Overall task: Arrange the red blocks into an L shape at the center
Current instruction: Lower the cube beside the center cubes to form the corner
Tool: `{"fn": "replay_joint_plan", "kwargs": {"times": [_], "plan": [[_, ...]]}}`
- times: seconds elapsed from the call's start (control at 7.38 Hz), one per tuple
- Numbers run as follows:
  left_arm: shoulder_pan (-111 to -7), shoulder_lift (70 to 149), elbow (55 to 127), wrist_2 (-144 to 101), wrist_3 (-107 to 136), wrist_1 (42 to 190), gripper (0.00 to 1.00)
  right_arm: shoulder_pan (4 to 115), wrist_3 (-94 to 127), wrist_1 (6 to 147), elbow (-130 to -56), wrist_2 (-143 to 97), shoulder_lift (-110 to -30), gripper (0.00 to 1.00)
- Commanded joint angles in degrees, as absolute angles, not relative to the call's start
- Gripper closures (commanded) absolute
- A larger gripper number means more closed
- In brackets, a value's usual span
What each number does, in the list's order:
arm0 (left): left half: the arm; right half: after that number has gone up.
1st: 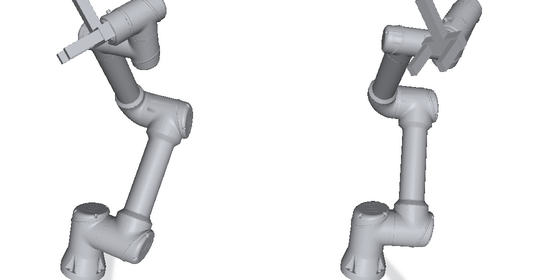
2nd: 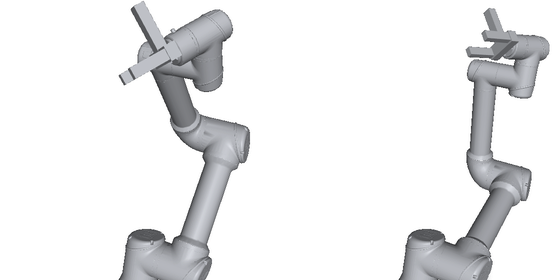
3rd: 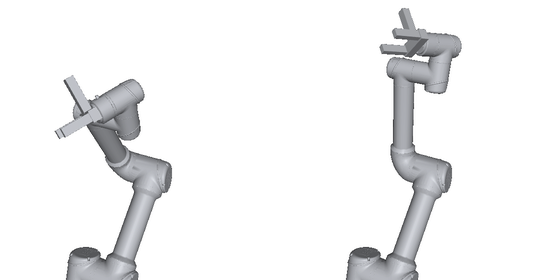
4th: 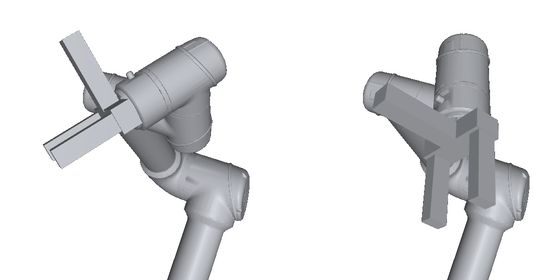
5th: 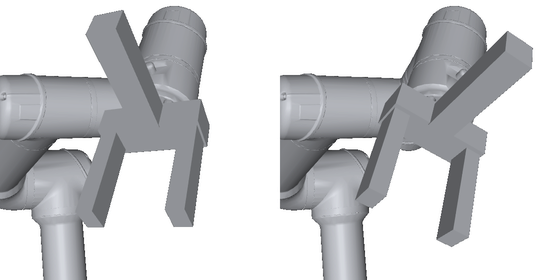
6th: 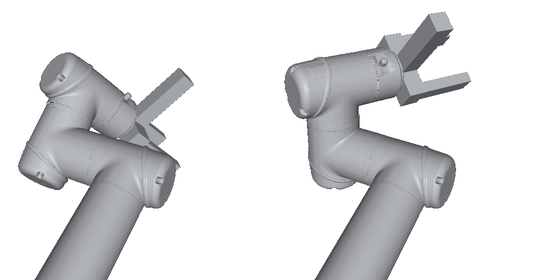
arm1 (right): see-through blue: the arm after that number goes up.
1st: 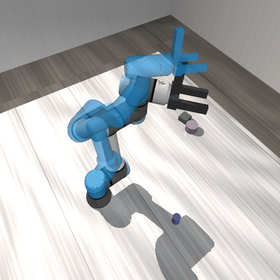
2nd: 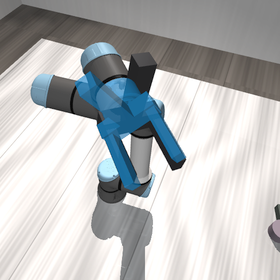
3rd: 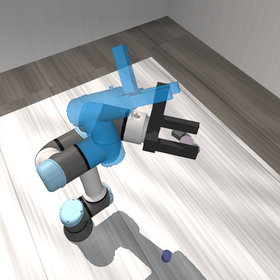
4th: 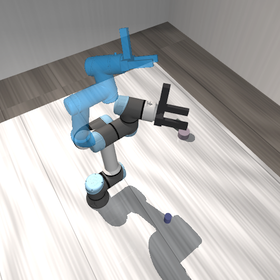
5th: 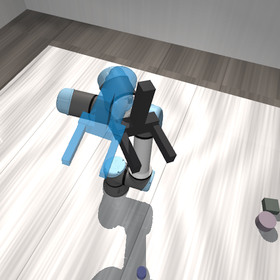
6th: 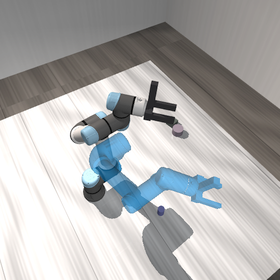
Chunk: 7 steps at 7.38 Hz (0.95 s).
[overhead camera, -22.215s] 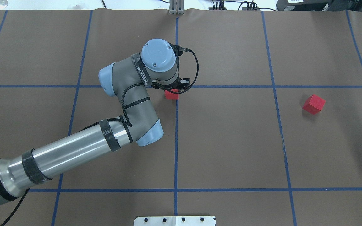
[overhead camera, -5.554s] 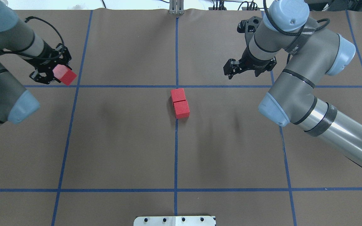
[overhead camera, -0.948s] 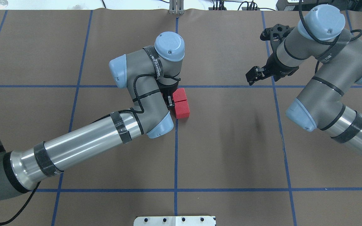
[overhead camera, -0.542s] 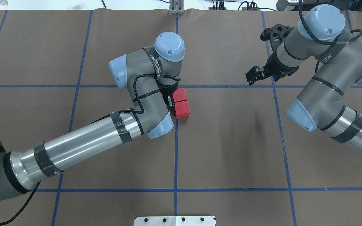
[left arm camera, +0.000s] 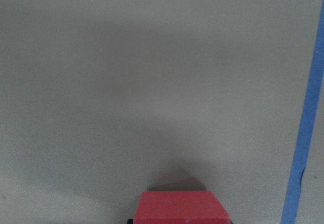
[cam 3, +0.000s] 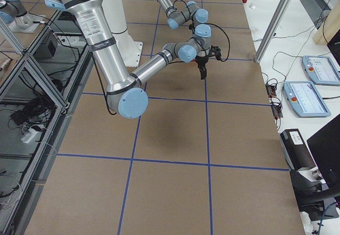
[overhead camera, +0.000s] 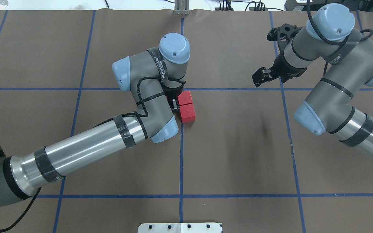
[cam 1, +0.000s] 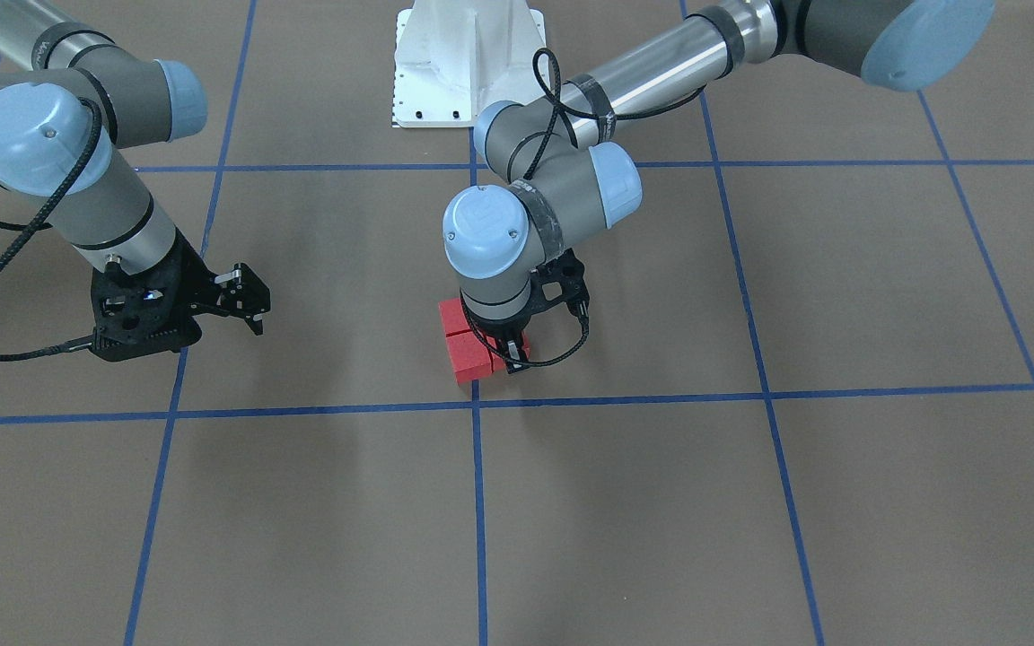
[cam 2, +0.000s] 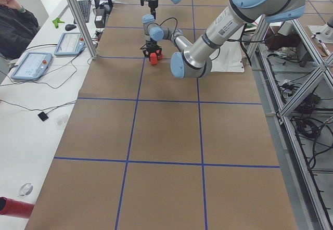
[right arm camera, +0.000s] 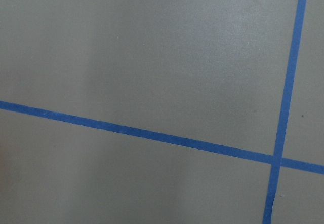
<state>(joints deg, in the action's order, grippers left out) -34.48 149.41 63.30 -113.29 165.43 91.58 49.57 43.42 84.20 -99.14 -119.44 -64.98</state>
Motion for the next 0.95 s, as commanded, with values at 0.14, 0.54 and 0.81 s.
{"fn": "replay_joint_plan", "kwargs": {"times": [0.14, 0.54, 0.81], "plan": [[-34.5, 149.5, 63.4, -113.3, 165.8, 91.6, 0.45, 49.6, 43.4, 84.2, -99.1, -119.4, -65.0, 0.01], [-34.5, 149.5, 63.4, -113.3, 165.9, 91.6, 0.06, 49.6, 43.4, 84.2, -99.1, -119.4, -65.0, 0.01], [-34.5, 149.5, 63.4, -113.3, 165.9, 91.5, 0.00, 49.6, 43.4, 84.2, -99.1, -119.4, -65.0, 0.01]]}}
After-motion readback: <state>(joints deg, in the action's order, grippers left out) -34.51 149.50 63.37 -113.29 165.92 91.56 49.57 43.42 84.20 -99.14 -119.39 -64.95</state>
